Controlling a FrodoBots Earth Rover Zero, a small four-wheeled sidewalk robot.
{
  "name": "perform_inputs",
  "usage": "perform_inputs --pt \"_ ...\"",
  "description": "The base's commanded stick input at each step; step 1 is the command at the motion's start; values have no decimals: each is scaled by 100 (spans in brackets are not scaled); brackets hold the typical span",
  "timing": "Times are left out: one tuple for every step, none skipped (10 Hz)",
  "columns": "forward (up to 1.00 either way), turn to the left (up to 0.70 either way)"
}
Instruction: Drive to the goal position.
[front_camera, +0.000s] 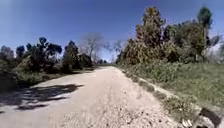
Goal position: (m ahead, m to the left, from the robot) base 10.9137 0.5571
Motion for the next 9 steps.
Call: perform_inputs --pt "100 0" --pt "100 0" --pt "100 0" --pt "100 0" --pt "100 0" --pt "100 0" --pt "100 0" --pt "100 0" --pt "100 0"
